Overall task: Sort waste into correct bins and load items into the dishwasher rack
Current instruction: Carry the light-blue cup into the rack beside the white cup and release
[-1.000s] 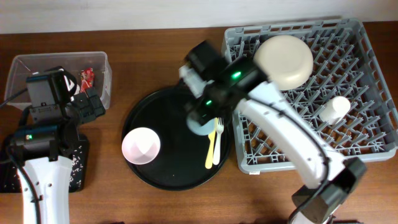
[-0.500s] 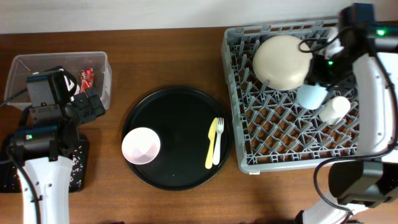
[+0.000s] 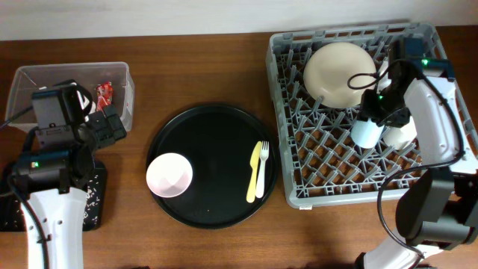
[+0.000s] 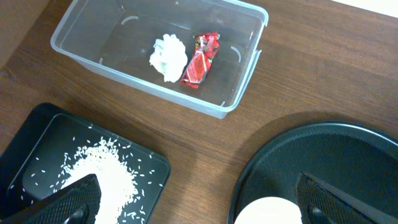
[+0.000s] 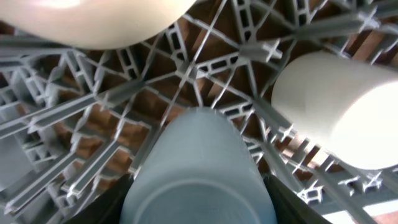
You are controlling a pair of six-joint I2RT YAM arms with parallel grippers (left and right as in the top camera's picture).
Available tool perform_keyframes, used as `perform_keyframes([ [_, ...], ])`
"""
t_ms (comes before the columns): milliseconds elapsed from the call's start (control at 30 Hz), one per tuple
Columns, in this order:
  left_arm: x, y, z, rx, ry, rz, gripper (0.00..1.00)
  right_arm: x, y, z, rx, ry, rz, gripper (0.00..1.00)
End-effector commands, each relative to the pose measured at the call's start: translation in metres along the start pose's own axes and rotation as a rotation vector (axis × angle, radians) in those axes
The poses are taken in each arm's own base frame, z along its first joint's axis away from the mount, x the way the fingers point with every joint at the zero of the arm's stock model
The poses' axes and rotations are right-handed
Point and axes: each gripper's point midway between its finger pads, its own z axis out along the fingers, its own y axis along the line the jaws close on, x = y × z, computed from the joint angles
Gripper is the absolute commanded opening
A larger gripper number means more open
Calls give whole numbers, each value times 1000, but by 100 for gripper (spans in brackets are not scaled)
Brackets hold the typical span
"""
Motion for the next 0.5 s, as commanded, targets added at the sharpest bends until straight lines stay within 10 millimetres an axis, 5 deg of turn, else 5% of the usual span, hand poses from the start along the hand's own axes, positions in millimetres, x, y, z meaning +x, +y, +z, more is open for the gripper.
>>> perform_keyframes([
  [0,-5,3,-5,-9,-19,-3,99,3,-3,12,13,-5,-24,54],
  [467,-5,3,-5,-9,-19,-3,99,-2,-3,10,11,-24,-46,52],
])
